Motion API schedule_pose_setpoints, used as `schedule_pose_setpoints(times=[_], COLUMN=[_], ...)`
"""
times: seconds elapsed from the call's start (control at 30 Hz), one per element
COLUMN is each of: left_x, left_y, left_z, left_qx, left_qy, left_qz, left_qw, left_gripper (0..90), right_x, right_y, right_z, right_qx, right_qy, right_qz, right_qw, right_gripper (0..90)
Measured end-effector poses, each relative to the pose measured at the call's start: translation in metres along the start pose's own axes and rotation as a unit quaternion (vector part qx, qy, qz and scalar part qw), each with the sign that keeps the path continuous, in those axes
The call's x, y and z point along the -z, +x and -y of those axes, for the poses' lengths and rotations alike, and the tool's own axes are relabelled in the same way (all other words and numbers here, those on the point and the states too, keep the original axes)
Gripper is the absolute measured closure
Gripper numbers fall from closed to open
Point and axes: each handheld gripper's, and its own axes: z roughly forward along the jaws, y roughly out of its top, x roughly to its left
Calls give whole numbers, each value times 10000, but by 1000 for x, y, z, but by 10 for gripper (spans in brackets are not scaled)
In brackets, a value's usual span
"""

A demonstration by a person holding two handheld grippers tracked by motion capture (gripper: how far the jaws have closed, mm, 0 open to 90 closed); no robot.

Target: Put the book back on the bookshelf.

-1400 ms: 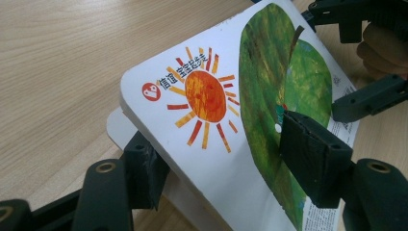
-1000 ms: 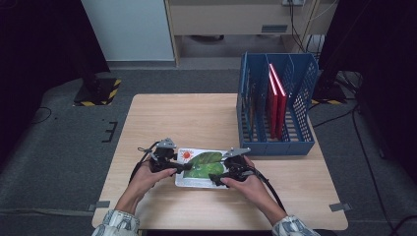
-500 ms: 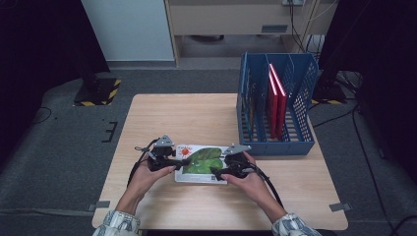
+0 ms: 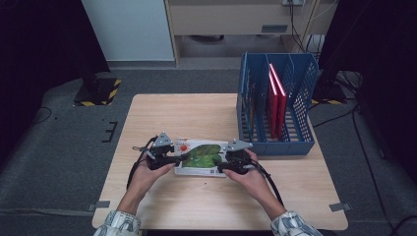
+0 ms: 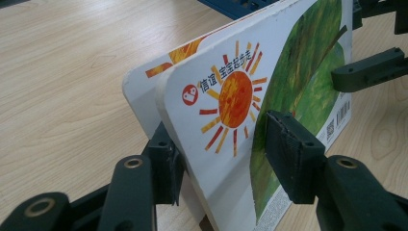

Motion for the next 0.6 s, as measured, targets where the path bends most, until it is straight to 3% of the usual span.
schedule_pose_setpoints(times=[0.33,0.6], left_x=[12,15], left_y=[-15,-25], left_z=[11,23], left_qx=[-107,-251], left_qy=[-138,114], left_qz=[-158,-334], left_qw=[9997,9991], left_gripper=[510,535], right_x=[14,22], right_y=[5,11], right_z=[3,4], right_qx=[306,556], right_qy=[-65,-33], right_qz=[-91,-83], right_qw=[9995,9984], right_gripper=[448,490])
